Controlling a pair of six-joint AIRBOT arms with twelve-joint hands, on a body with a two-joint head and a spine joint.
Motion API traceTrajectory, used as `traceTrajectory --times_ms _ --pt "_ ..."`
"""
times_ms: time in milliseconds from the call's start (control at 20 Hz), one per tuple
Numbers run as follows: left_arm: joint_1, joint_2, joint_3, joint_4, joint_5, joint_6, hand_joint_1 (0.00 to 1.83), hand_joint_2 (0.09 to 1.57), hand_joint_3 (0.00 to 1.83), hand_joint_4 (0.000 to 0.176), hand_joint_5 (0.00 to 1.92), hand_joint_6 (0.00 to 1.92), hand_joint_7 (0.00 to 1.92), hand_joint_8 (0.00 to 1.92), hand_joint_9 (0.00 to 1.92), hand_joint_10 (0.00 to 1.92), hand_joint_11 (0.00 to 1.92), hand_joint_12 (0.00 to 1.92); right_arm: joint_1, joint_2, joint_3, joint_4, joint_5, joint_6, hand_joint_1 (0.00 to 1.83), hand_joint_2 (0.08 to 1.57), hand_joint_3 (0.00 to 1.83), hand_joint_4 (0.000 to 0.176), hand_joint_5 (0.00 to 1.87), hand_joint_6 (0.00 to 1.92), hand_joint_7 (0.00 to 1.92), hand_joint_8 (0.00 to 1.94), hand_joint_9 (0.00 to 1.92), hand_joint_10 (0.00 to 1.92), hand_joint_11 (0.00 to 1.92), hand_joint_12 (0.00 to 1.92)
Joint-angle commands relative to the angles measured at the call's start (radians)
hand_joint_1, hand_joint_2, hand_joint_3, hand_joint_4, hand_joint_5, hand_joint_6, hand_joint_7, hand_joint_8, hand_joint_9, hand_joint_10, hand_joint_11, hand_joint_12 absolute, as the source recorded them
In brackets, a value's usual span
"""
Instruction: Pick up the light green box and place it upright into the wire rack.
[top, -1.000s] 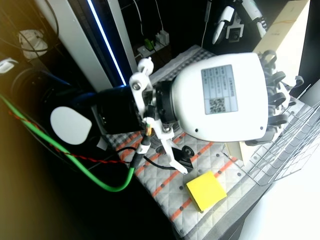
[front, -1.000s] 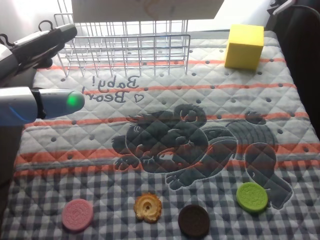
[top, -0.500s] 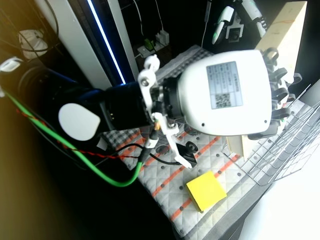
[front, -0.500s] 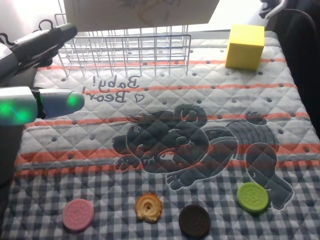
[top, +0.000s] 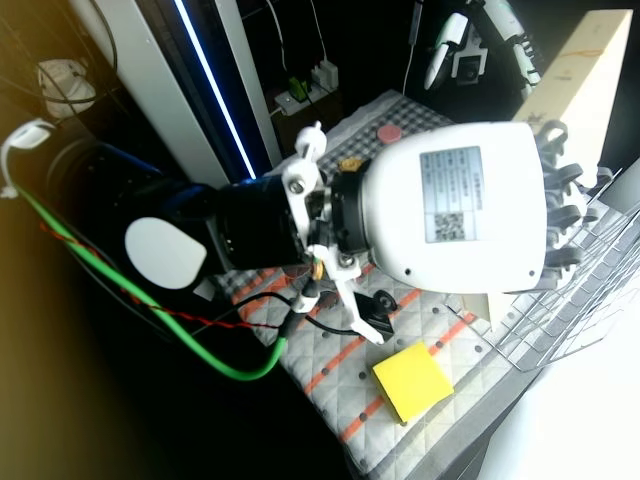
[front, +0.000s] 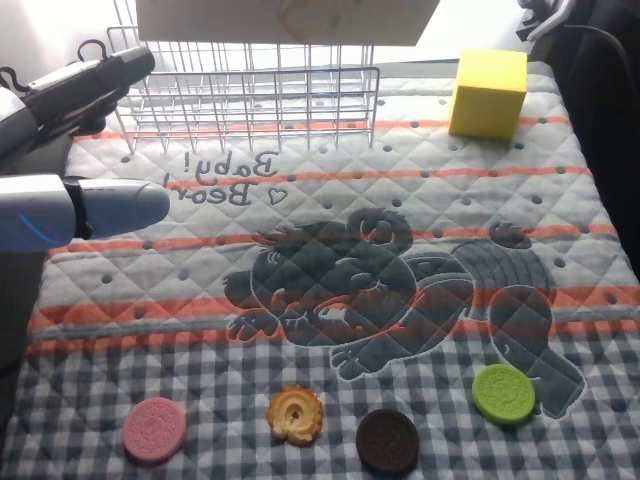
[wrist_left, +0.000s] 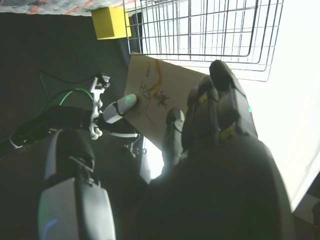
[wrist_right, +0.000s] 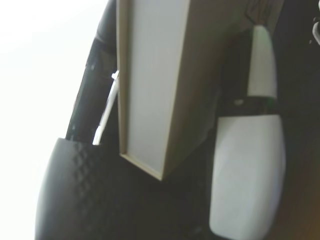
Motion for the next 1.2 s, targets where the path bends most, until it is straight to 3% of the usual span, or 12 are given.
traceTrajectory --times_ms 0,350,500,650,750,950,1050,1100,1150 --pt "-0.012 -0.004 0.002 -0.001 -0.115 -0.009 0.68 0.92 0.00 0.176 0.13 0.01 0.08 0.00 0.09 0.00 0.00 0.48 -0.002 0.001 0.003 0.035 0.066 0.006 1.25 1.10 0.00 0.000 0.91 1.00 1.12 0.87 1.47 0.01 1.28 0.75" --pt "-0.012 -0.005 0.001 -0.001 -0.111 -0.009 0.68 0.91 0.00 0.176 0.14 0.00 0.10 0.00 0.13 0.00 0.00 0.56 -0.014 -0.002 0.008 0.047 0.062 0.006 1.27 1.10 0.00 0.000 0.91 0.96 1.14 0.87 1.51 0.02 1.26 0.86" --pt "-0.012 -0.005 0.001 -0.002 -0.110 -0.009 0.67 0.92 0.00 0.176 0.14 0.00 0.09 0.00 0.12 0.00 0.00 0.54 -0.011 0.000 0.007 0.046 0.062 0.006 1.26 1.10 0.00 0.000 0.90 0.97 1.13 0.89 1.45 0.00 1.19 0.82" --pt "-0.012 -0.007 0.003 -0.002 -0.106 -0.009 0.61 0.91 0.00 0.176 0.12 0.00 0.11 0.00 0.14 0.00 0.00 0.61 0.015 0.013 -0.006 0.031 0.064 0.005 1.23 1.13 0.00 0.000 0.88 1.14 1.06 0.89 1.41 0.01 1.16 0.82" --pt "-0.012 -0.009 0.003 -0.002 -0.104 -0.009 0.62 0.90 0.00 0.176 0.12 0.00 0.12 0.00 0.15 0.01 0.00 0.61 0.027 0.025 -0.024 0.026 0.072 -0.008 1.25 1.11 0.00 0.000 0.88 1.05 1.12 0.87 1.44 0.01 1.24 0.73" --pt "-0.012 -0.012 0.004 -0.003 -0.100 -0.009 0.63 0.91 0.00 0.176 0.11 0.00 0.12 0.00 0.13 0.00 0.00 0.61 0.052 0.037 -0.036 0.009 0.077 -0.016 1.25 1.12 0.00 0.000 0.86 1.06 1.11 0.88 1.45 0.01 1.25 0.66" --pt "-0.012 -0.014 0.005 -0.003 -0.095 -0.009 0.62 0.92 0.00 0.176 0.11 0.00 0.11 0.00 0.11 0.00 0.00 0.54 0.062 0.040 -0.038 0.004 0.079 -0.019 1.21 1.18 0.00 0.000 0.77 1.22 0.99 1.07 1.37 0.01 0.98 0.94" --pt "-0.012 -0.015 0.006 -0.003 -0.093 -0.009 0.61 0.92 0.00 0.176 0.11 0.00 0.13 0.00 0.12 0.00 0.00 0.61 0.066 0.043 -0.041 0.003 0.079 -0.024 1.21 1.20 0.00 0.000 0.69 1.30 0.95 1.16 1.30 0.01 0.95 0.99" --pt "-0.012 -0.016 0.006 -0.003 -0.093 -0.009 0.63 0.92 0.00 0.176 0.12 0.00 0.13 0.00 0.13 0.00 0.00 0.63 0.068 0.047 -0.046 0.003 0.081 -0.024 1.19 1.25 0.00 0.000 0.58 1.41 0.88 1.29 1.22 0.00 0.76 1.11"
